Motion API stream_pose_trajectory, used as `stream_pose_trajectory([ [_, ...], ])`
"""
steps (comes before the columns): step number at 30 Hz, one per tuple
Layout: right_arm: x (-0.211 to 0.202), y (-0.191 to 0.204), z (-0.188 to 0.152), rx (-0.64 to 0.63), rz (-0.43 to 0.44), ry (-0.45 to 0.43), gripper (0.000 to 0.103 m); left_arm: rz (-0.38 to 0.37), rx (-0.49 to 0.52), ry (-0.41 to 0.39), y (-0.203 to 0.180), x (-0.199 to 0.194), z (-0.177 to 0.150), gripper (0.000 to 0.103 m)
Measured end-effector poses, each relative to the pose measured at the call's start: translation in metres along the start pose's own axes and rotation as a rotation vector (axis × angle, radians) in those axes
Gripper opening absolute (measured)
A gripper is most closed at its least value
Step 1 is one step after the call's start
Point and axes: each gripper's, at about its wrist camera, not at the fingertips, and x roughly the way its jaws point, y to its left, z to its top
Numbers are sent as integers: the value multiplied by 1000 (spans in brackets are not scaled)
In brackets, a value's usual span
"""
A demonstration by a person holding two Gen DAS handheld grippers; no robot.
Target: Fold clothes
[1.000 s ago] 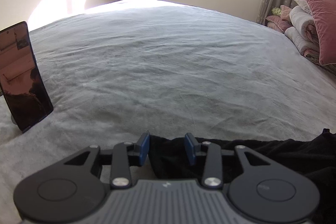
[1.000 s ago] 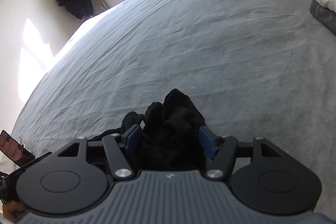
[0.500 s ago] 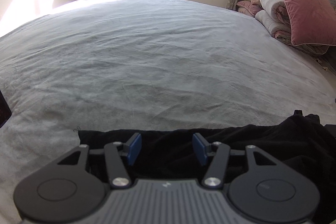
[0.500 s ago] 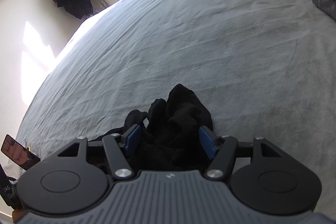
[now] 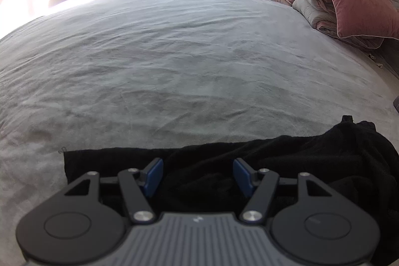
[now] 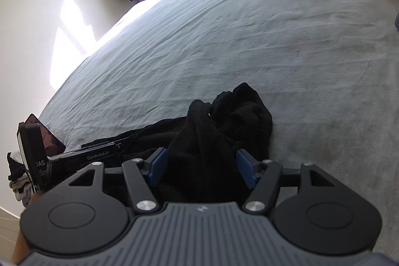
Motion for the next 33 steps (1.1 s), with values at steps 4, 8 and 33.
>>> stream_pose_trajectory([
  [4, 5, 2, -6, -49, -19, 45, 31, -14, 1, -2, -5, -1, 0, 65],
  [8, 6, 3, -8, -55, 1, 49, 17, -57, -21, 2, -7, -3, 2, 66],
  [33, 39, 30, 30, 105, 146, -104, 9, -610, 4, -28, -13, -42, -3, 76],
])
